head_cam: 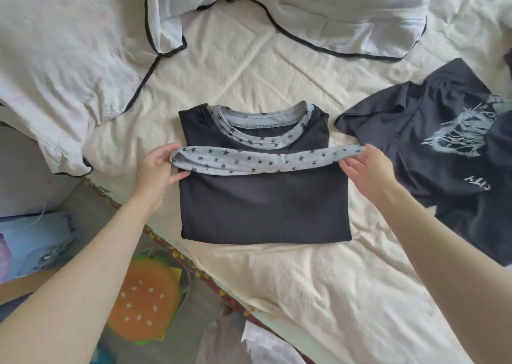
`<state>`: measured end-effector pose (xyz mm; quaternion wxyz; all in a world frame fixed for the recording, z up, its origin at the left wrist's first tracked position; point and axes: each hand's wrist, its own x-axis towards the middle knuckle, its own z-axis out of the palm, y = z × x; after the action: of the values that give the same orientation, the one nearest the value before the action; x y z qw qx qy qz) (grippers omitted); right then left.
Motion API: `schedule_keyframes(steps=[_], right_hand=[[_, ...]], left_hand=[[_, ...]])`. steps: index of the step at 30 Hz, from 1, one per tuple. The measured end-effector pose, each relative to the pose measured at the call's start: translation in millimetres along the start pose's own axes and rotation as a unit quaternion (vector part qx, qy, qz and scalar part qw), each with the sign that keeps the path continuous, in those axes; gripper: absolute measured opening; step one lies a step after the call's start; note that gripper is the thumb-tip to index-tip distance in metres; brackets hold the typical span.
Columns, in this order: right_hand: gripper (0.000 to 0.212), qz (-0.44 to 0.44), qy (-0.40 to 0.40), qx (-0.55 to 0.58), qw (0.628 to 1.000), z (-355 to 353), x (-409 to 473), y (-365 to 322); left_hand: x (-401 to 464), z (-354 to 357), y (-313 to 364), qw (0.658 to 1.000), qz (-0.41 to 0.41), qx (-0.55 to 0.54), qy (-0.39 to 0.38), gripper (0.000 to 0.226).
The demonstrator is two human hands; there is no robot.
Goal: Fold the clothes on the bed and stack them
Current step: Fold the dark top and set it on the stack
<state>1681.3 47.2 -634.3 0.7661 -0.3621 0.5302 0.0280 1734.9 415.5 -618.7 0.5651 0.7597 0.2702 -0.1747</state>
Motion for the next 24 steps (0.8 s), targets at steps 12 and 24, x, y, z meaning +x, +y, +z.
schedule_keyframes(steps=[12,24], right_hand=[[0.022,-0.233,0.016,-0.407,0.883,1.4,37.7,-27.5],[0.044,-0.237,0.148,-0.460,0.843,43.3,67.7,-29.4]], left_hand=[[39.9,-1.4,22.8,0.978,0.145,0.148,0.020,0.011],[89.1,18.6,24.5,0.985,-0.008,0.124,0.120,0.020]])
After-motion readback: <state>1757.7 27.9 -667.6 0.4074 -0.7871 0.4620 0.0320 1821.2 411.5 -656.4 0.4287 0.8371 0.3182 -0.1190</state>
